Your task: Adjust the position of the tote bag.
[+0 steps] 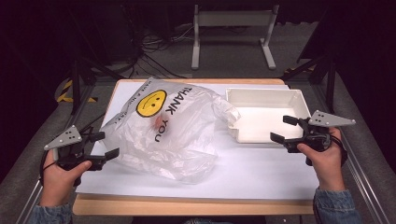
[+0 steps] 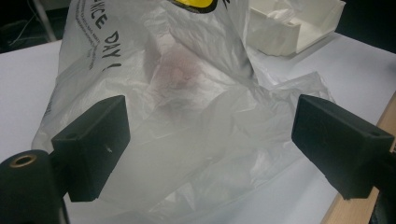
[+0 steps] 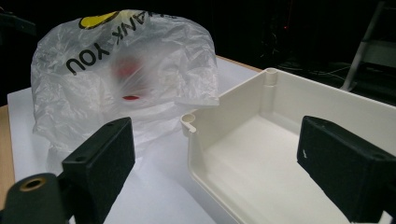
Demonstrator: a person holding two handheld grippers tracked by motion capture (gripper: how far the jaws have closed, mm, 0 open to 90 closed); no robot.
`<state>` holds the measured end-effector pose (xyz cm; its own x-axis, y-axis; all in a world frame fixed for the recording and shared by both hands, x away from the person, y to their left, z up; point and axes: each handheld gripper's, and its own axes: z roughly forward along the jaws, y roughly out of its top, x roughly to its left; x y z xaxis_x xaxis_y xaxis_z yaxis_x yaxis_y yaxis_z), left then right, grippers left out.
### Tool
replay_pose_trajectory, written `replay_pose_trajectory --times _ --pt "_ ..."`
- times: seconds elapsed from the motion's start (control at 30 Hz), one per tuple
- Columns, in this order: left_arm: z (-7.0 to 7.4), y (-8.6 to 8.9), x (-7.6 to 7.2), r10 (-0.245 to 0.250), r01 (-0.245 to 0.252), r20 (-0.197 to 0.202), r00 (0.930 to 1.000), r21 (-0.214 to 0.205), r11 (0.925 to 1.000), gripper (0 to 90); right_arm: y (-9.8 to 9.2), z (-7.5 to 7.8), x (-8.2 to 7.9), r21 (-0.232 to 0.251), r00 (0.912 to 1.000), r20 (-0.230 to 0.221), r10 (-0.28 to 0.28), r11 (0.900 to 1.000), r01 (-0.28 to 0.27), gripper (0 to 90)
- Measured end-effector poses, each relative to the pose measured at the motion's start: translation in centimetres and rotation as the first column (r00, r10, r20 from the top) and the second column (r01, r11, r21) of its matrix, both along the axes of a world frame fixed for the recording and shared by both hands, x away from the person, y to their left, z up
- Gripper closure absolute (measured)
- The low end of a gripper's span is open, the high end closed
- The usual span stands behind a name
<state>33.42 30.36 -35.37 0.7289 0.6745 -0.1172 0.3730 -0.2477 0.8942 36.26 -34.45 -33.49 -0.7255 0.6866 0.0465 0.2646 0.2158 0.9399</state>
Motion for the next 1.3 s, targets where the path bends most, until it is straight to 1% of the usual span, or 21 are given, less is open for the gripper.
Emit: replay_pose_trajectory --times 0.07,0.27,0.33,0.37,0.4,0.43,0.47,0.5,0.73,0.8,0.87,0.9,0.93,0.97,1.03,1.07,1.1,1.13,1.2,1.27,1.3 --pt "0.2 -0.1 -0.1 -0.004 0.004 0.010 0.9999 -0.004 1.0000 12.5 0.1 0.0 -0.1 -0.001 1.0000 0.000 0.001 1.0000 -0.001 11.5" --pt "0.9 -0.9 -0.3 -0.027 0.027 0.014 0.9995 -0.013 0.9995 12.5 0.0 0.1 -0.4 -0.002 1.0000 -0.003 0.000 1.0000 0.000 11.0" --pt "1.1 -1.3 -0.3 -0.053 0.053 0.016 0.9985 -0.038 0.9978 12.5 0.0 0.0 -0.4 -0.003 1.0000 -0.004 0.000 1.0000 0.000 10.7" --pt "1.3 -1.6 -0.4 -0.071 0.071 0.013 0.9974 -0.061 0.9956 12.6 0.0 0.0 -0.4 -0.003 1.0000 -0.006 0.001 1.0000 -0.001 10.7" --pt "1.4 -1.9 -0.4 -0.088 0.088 0.014 0.9961 -0.068 0.9938 12.5 0.1 -0.1 -0.4 -0.004 1.0000 -0.009 0.002 1.0000 -0.002 10.5" --pt "1.5 -2.2 -0.5 -0.095 0.095 0.009 0.9955 -0.070 0.9930 12.5 0.1 -0.1 -0.4 -0.004 0.9999 -0.010 0.002 1.0000 -0.002 10.5" --pt "1.5 -2.2 -0.5 -0.095 0.095 0.009 0.9955 -0.070 0.9930 12.5 0.1 -0.1 -0.4 -0.004 0.9999 -0.010 0.002 1.0000 -0.002 10.5" --pt "1.7 -2.5 -0.6 -0.102 0.103 0.019 0.9945 -0.060 0.9928 12.5 0.2 -0.2 -0.4 -0.004 0.9999 -0.013 0.004 1.0000 -0.004 10.5" --pt "2.2 -4.8 -0.9 -0.139 0.140 0.023 0.9900 -0.032 0.9897 12.2 0.6 -0.4 -0.5 -0.015 0.9996 -0.021 0.017 0.9997 -0.017 9.7" --pt "2.3 -5.5 -1.1 -0.159 0.160 0.024 0.9869 -0.024 0.9868 12.1 0.6 -0.4 -0.6 -0.016 0.9995 -0.025 0.021 0.9996 -0.022 9.6" --pt "2.3 -6.4 -1.1 -0.188 0.189 0.030 0.9816 -0.006 0.9820 12.0 0.6 -0.5 -0.7 -0.017 0.9994 -0.027 0.022 0.9996 -0.023 9.4" --pt "2.3 -6.8 -1.2 -0.197 0.197 0.029 0.9799 -0.005 0.9803 12.0 0.6 -0.5 -0.7 -0.015 0.9993 -0.030 0.023 0.9996 -0.023 9.3" --pt "2.3 -6.8 -1.2 -0.197 0.197 0.029 0.9799 -0.005 0.9803 12.0 0.6 -0.6 -0.7 -0.016 0.9992 -0.033 0.023 0.9996 -0.023 9.2" --pt "2.3 -7.2 -1.2 -0.208 0.208 0.029 0.9778 0.002 0.9782 12.0 0.6 -0.6 -0.7 -0.016 0.9992 -0.033 0.023 0.9996 -0.023 9.2" --pt "2.2 -8.1 -1.2 -0.236 0.236 0.027 0.9713 0.009 0.9717 12.0 0.7 -0.7 -0.7 -0.017 0.9989 -0.038 0.026 0.9995 -0.027 9.0" --pt "2.1 -8.4 -1.2 -0.244 0.244 0.024 0.9694 0.009 0.9697 11.9 0.8 -0.8 -0.7 -0.018 0.9987 -0.041 0.029 0.9994 -0.030 8.9" --pt "1.9 -9.1 -1.1 -0.263 0.262 0.019 0.9647 0.019 0.9648 11.9 0.8 -0.8 -0.7 -0.017 0.9986 -0.043 0.031 0.9993 -0.032 8.8" --pt "1.9 -9.1 -1.1 -0.263 0.262 0.019 0.9647 0.019 0.9648 11.9 0.8 -0.8 -0.7 -0.017 0.9986 -0.043 0.031 0.9993 -0.032 8.8" --pt "1.5 -9.9 -1.0 -0.284 0.283 0.009 0.9588 0.033 0.9584 11.9 0.9 -0.8 -0.7 -0.019 0.9983 -0.046 0.036 0.9992 -0.036 8.4" --pt "0.9 -10.6 -0.7 -0.313 0.313 -0.006 0.9498 0.029 0.9494 11.8 1.0 -0.9 -0.6 -0.019 0.9979 -0.052 0.040 0.9990 -0.041 8.3" --pt "0.6 -10.9 -0.6 -0.321 0.322 -0.012 0.9469 0.027 0.9465 11.9 1.1 -1.0 -0.6 -0.021 0.9977 -0.053 0.042 0.9989 -0.043 8.2"
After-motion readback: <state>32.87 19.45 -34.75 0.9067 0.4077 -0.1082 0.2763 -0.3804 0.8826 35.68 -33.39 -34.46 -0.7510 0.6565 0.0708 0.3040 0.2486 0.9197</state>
